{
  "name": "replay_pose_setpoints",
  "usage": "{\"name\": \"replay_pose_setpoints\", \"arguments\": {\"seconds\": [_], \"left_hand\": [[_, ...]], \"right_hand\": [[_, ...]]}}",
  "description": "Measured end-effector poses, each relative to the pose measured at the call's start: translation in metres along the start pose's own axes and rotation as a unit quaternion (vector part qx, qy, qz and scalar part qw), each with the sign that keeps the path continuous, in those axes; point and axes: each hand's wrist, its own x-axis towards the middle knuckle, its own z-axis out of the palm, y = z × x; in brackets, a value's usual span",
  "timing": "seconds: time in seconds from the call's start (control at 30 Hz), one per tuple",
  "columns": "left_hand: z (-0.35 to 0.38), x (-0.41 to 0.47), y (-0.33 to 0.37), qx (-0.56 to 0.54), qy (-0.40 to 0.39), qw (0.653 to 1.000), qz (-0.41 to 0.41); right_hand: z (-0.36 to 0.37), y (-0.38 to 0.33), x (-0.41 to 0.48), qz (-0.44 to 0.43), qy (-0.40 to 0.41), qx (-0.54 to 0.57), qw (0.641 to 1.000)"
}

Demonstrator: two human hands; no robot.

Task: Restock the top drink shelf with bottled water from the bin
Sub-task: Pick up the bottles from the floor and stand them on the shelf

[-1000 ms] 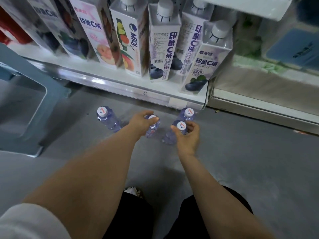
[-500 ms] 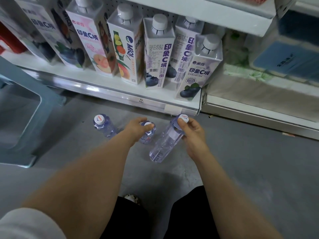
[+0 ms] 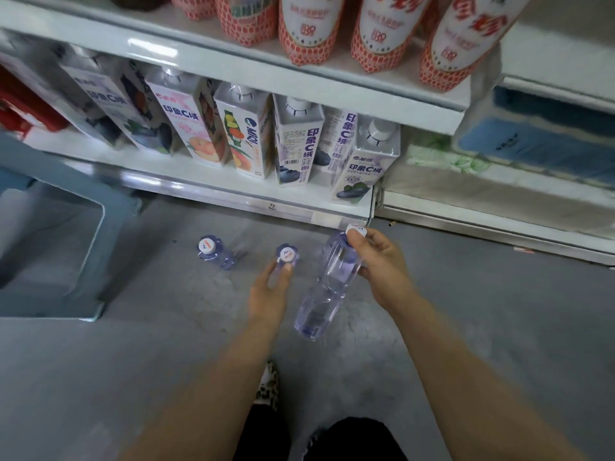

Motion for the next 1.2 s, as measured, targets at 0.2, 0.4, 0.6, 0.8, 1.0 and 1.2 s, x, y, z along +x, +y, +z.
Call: {"name": "replay_pose_setpoints", "arguments": {"seconds": [0.2, 0.4, 0.6, 0.8, 1.0, 1.2], "left_hand": [[-0.041, -0.107, 0.066, -0.048, -0.094, 0.994, -0.027], [-0.085, -0.217, 0.192, -0.070, -0.131, 0.989, -0.025], [-0.136, -0.341, 0.348, -0.108, -0.149, 0.979, 0.093], [-0.172, -0.451, 0.484, -0.109, -0.157, 0.952, 0.239], [-0.200, -0.535, 0.568, -0.110, -0.157, 0.916, 0.353], [-0.230, -0.591, 0.629, -0.127, -0.139, 0.882, 0.431]], "right_hand": [[0.004, -0.101, -0.074, 0.000, -0.024, -0.026, 0.999], [0.021, -0.240, -0.169, -0.034, -0.033, -0.041, 0.998], [0.034, -0.418, -0.285, -0.133, -0.042, -0.049, 0.989], [0.040, -0.580, -0.397, -0.282, -0.052, -0.064, 0.956], [0.045, -0.690, -0.504, -0.385, -0.048, -0.052, 0.920], [0.052, -0.764, -0.585, -0.461, -0.065, -0.065, 0.882]]}}
